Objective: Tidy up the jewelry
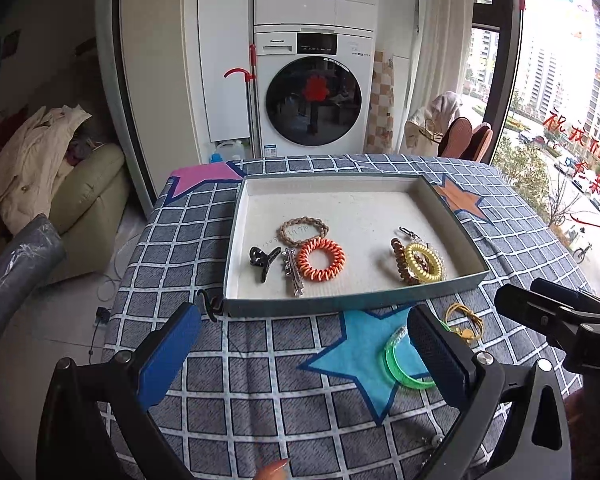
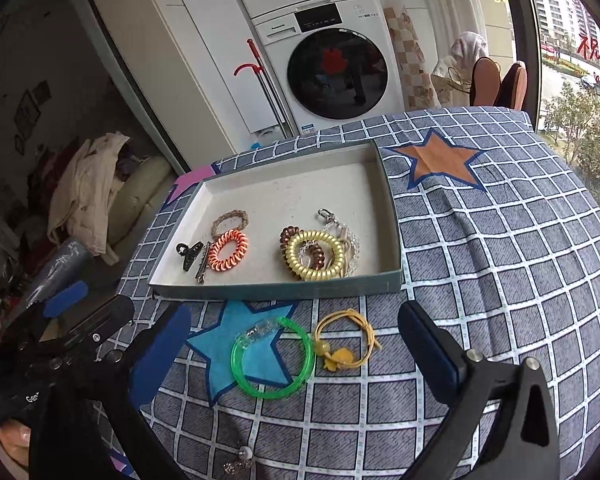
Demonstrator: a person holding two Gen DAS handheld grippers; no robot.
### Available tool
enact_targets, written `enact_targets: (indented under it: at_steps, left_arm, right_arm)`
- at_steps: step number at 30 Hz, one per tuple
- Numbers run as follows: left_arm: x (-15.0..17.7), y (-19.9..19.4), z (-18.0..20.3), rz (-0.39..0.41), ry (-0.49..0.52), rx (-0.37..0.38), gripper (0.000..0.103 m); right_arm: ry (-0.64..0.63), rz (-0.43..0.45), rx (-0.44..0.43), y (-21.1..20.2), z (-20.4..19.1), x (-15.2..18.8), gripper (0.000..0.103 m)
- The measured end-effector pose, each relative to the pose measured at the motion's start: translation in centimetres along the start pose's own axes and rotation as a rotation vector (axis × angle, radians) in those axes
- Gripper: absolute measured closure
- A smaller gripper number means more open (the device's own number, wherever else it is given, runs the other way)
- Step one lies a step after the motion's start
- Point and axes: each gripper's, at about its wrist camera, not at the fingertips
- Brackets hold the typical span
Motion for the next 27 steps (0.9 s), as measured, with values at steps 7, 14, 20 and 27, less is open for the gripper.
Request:
enact_targets:
  at_steps: [7, 14, 20, 27]
  left_arm:
    - [2.2, -2.3, -0.6, 0.007, -0.013, -0.005, 0.0]
    - [3.8, -4.4, -1.4, 0.021, -0.014, -0.021, 0.0]
    - [5.6, -5.2, -1.1, 0.015, -0.012, -0.017, 0.0]
    - [7.6, -5.4, -0.4, -0.008, 0.002, -0.007, 0.0]
  right_arm:
    - [-0.034, -0.045, 0.021, -1.1, -1.0, 1.7, 0.0]
    - [-0.041, -0.076, 0.038, -1.7, -1.3, 3.6, 0.0]
    - [-0.04, -0.086, 0.05, -2.4, -1.4, 5.4, 0.0]
    - [-0.029, -0.11, 0.064, -2.6, -1.2, 7.3, 0.0]
Point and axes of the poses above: each gripper's, at about its wrist camera, not at the fingertips, and y roughly the way its jaws point, z to its right, x to its underside, and after that the axes turned 1 degree about -z, right-handed
